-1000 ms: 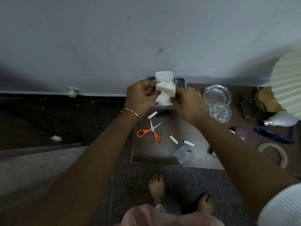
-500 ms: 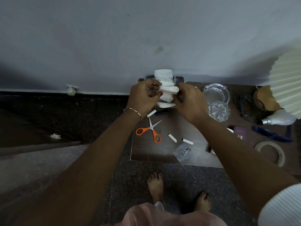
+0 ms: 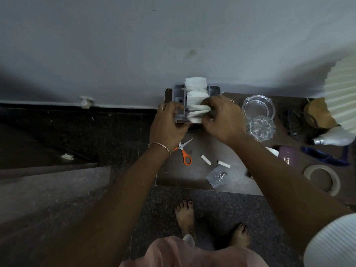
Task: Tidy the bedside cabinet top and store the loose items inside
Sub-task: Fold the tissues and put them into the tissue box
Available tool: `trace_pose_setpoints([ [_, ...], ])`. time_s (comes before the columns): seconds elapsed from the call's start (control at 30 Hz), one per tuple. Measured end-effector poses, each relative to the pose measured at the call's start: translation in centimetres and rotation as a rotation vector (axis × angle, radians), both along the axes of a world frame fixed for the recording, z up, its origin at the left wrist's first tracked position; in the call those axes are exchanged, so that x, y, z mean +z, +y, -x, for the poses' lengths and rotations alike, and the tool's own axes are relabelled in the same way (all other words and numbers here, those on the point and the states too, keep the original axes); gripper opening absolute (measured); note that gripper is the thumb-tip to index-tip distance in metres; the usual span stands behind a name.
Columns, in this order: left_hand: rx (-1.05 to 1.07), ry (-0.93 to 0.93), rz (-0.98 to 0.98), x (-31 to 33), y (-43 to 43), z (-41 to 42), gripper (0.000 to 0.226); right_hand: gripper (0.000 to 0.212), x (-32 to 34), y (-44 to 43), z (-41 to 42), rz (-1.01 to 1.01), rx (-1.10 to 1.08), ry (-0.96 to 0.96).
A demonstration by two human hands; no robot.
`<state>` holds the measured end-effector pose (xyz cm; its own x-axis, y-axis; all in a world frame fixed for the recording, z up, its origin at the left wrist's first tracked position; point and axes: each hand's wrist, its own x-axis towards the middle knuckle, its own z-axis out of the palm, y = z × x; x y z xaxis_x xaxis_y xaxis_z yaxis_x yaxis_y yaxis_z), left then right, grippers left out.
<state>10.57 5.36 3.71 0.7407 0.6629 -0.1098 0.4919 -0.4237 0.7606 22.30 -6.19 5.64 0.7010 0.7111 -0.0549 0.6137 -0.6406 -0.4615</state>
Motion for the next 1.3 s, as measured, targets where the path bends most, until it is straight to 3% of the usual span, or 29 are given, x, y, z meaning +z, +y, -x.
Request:
trace_pose_setpoints([
  [0.1, -0.018, -0.025, 0.03, 0.3, 0.0, -0.4, 0.046, 0.039, 0.2, 0.0, 0.3, -0.037, -0.003, -0.011],
  [0.3, -0.073, -0.012, -0.023, -0.1, 0.2, -0.7, 0.043, 0.018, -0.5, 0.3, -0.1, 0.012, 0.037, -0.117],
  [0.6, -0.023, 0.03, -0.121, -0.7, 0.5, -0.4, 0.034, 0.015, -1.2, 0.7, -0.3, -0.014, 0.017, -0.117],
  [0.77, 0.032, 0.115, -0.154, -0.8, 0.8, -0.1, 0.039, 0.03, -1.4, 0.0, 0.3, -0.148, -0.05, -0.047],
  [1.0, 0.012, 0.172, -0.116, -0.7, 0.7, 0.4, 0.042, 0.055, -2.1, -1.1, 1.7, -0.133, -0.048, -0.012],
  [1.17, 0.028, 0.148, -0.113, -0.6, 0.3, 0.8, 0.045, 0.062, -2.1, -1.7, 2.9, -0.185, -0.103, 0.029],
  [1.3, 0.065, 0.081, -0.053, -0.3, -0.8, 1.6, 0.06, 0.06, -2.2, -2.9, 4.6, -0.219, -0.138, 0.067],
])
